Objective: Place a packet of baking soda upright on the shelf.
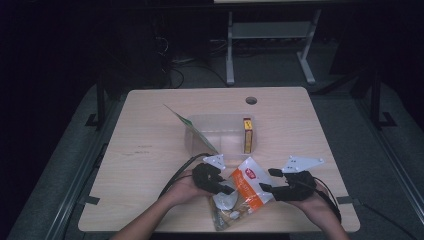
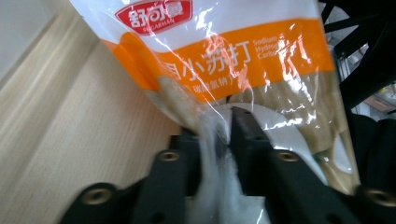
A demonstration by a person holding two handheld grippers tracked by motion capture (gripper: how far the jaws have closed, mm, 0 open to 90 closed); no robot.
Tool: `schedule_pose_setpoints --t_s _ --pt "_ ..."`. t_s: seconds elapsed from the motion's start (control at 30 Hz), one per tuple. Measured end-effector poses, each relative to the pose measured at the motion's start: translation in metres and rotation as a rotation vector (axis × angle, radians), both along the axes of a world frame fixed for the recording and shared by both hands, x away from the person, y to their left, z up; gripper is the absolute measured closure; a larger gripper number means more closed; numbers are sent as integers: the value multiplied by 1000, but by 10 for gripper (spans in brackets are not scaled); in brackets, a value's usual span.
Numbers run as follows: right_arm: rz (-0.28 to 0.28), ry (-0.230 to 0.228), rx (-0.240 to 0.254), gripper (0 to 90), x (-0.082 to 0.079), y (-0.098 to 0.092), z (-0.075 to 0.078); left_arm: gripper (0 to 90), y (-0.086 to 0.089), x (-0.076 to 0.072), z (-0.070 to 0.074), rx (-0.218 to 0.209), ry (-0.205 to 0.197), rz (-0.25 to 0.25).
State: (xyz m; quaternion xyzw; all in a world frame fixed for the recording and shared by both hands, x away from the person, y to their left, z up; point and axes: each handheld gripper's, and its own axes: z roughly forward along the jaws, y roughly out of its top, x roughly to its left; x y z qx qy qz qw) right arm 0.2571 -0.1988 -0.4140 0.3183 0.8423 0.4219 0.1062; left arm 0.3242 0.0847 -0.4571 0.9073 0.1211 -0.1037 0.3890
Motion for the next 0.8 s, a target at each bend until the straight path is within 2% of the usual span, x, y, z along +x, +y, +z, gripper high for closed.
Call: schedule_pose_setpoints --t_s 0.07,0.17,0.4,0.5,0.63,0.8 --pt "-4 -6 7 391 1 -1 1 858 2 -1 3 -22 -6 -7" --pt "-9 -8 20 385 1 -3 2 888 4 -6 6 -31 -26 7" --pt "-11 -8 66 353 1 -6 5 897 18 -15 17 -79 -74 54" --pt "-3 0 90 333 3 -6 6 898 28 -19 24 -123 -73 92" --pt "15 4 119 315 5 -4 6 899 40 -22 34 -163 -105 118" --pt "44 25 180 285 8 -2 6 900 50 -24 47 -229 -142 168"
